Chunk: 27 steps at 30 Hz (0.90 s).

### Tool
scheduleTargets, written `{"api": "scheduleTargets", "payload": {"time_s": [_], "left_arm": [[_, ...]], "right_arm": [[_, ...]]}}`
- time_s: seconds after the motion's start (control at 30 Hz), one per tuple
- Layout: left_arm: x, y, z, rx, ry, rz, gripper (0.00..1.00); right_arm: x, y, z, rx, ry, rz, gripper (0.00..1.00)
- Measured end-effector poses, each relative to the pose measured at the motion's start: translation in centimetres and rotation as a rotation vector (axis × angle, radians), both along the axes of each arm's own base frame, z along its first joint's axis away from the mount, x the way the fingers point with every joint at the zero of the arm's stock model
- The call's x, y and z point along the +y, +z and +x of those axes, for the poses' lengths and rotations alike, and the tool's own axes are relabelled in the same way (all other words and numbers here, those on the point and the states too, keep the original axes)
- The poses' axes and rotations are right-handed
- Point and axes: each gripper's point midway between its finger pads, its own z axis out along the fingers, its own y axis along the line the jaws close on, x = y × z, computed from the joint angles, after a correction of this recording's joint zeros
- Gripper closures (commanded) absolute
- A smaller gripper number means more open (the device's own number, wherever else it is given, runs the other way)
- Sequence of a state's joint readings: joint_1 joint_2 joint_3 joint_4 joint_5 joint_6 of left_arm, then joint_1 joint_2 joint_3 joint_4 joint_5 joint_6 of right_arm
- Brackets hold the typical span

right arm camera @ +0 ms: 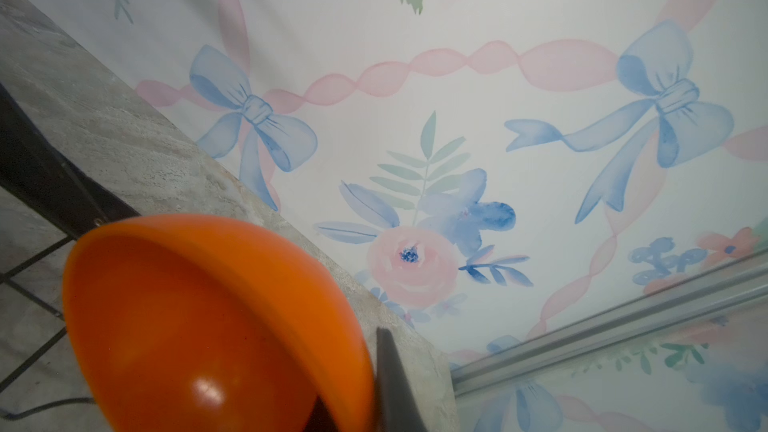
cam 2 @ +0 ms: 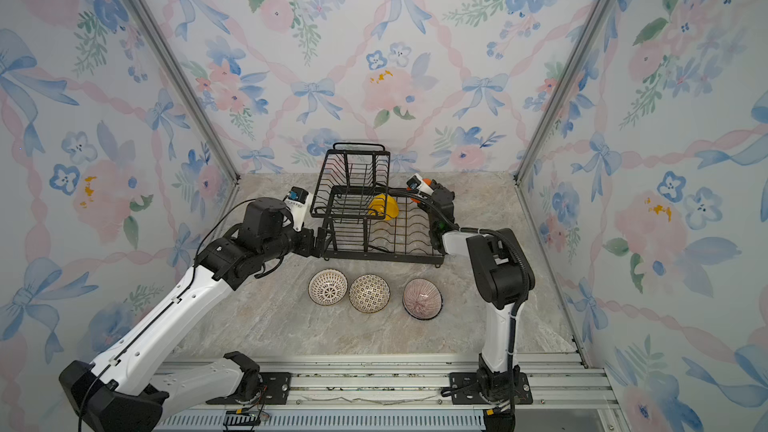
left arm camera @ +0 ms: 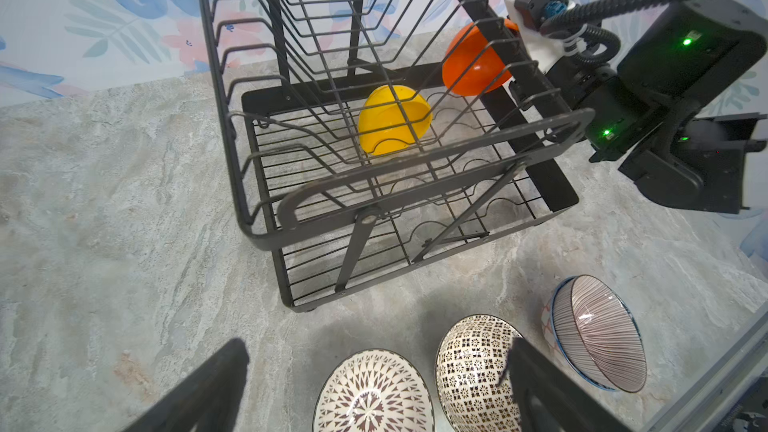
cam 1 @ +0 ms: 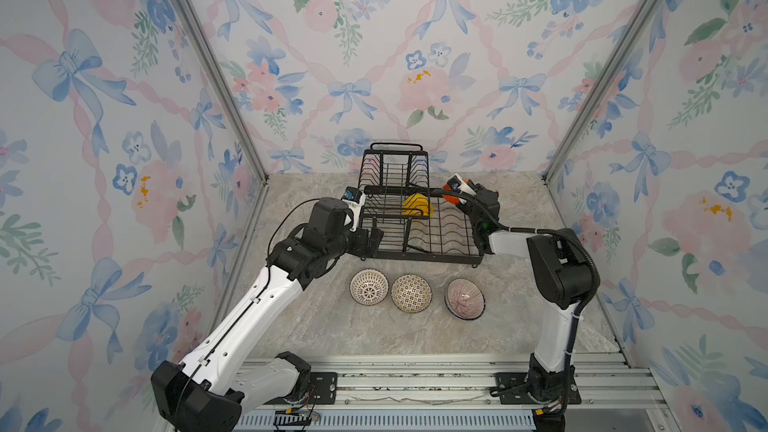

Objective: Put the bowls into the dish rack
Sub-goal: 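Lower the orange bowl into the rack slots beside the yellow bowl with the right gripper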

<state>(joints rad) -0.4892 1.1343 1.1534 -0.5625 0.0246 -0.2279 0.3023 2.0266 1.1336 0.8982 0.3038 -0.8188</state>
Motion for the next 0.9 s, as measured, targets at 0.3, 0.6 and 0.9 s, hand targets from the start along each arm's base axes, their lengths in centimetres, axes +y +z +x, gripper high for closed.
{"api": "scheduleTargets", "payload": {"time_s": [0.3,0.6,0.9], "left_arm": [[0.0,-0.2,0.1,0.006,0.000,-0.002,0.02],[-0.1,-0.4,0.2,0.015,-0.006,-0.003,0.02],[0.0,-0.7,0.3,0.020,-0.007,0.005,0.02]], "right_arm": [[0.6,-2.1,0.3,0.014,0.009,-0.086,1.00],[0.7,-2.5,0.5,0.000,0.008,-0.162,1.00],[1.1,-3.4,0.7,-0.003,0.011,-0.222,1.00]]}}
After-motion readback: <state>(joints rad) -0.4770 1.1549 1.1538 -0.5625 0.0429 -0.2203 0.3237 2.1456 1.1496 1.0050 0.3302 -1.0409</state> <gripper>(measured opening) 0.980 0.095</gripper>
